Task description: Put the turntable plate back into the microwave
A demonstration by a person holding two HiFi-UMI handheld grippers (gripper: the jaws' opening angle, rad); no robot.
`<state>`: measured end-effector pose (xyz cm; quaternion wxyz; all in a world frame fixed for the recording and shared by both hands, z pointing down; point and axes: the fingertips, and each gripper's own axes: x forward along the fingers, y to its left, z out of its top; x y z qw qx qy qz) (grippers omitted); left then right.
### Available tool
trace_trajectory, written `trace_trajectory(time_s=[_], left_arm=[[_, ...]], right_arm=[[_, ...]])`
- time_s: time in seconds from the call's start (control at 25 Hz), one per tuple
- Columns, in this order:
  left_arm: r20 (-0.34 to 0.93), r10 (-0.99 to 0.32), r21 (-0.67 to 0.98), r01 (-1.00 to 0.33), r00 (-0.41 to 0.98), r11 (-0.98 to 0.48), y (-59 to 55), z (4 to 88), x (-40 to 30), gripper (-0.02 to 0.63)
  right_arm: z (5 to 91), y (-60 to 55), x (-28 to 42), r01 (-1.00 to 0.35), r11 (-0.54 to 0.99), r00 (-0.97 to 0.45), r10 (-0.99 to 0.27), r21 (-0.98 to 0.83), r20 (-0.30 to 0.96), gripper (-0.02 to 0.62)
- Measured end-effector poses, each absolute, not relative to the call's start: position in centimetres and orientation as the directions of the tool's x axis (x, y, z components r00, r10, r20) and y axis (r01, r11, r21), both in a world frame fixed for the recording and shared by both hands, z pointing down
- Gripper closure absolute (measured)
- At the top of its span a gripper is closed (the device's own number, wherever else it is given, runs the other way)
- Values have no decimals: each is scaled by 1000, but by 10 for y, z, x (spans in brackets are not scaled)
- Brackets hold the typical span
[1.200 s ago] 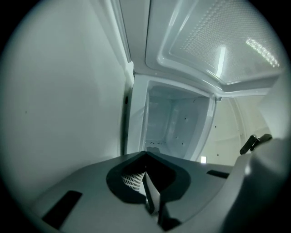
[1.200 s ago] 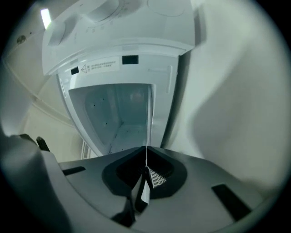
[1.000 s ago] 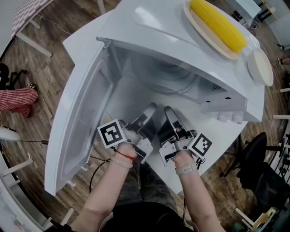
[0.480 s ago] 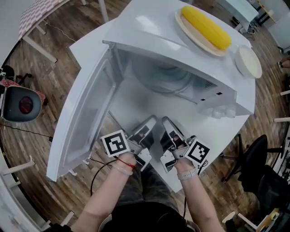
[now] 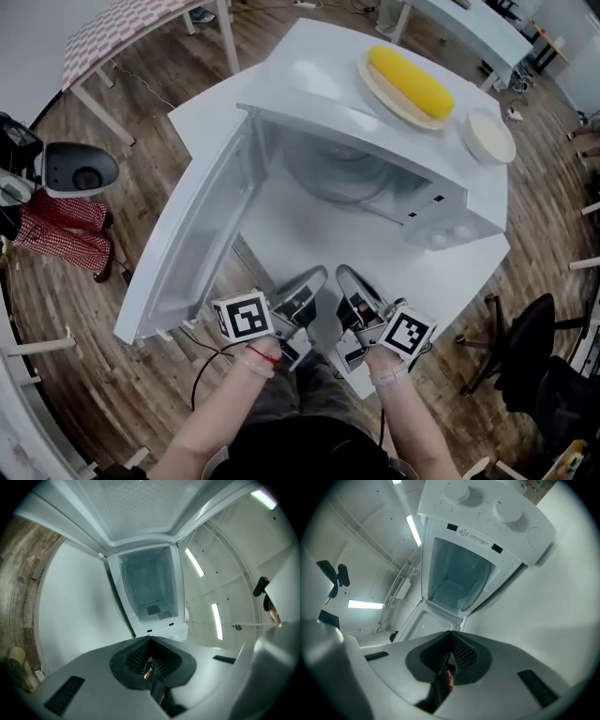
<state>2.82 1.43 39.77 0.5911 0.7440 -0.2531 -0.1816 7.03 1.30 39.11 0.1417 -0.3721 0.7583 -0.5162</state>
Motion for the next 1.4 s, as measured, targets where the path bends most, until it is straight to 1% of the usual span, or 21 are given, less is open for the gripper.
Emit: trace_trajectory(time_s=[0.12, 0.32, 0.56, 0.72, 1.04, 1.4], left_arm=[[37, -583, 964, -182, 812, -193, 24, 393, 29, 594], [40, -569, 957, -196, 821, -216, 45, 384, 35, 594], [35, -554, 957, -188, 832, -222, 67, 375, 47, 594], [37, -546, 944, -209, 837, -256, 78, 368, 52, 594], [42, -561, 903, -272, 827, -333, 94, 349, 54, 594], [6, -577, 889, -269, 817, -372, 110, 334, 61, 594]], right_arm=[[382, 22, 65, -421, 236, -704, -694, -876, 151, 575], [373, 41, 67, -472, 290, -712, -682, -832, 167, 575], [366, 62, 69, -524, 329, -705, -686, -786, 182, 575], [360, 75, 75, -531, 333, -694, -699, -779, 174, 575], [339, 97, 84, -594, 411, -689, -704, -691, 173, 575], [331, 120, 85, -613, 450, -695, -698, -650, 172, 575]])
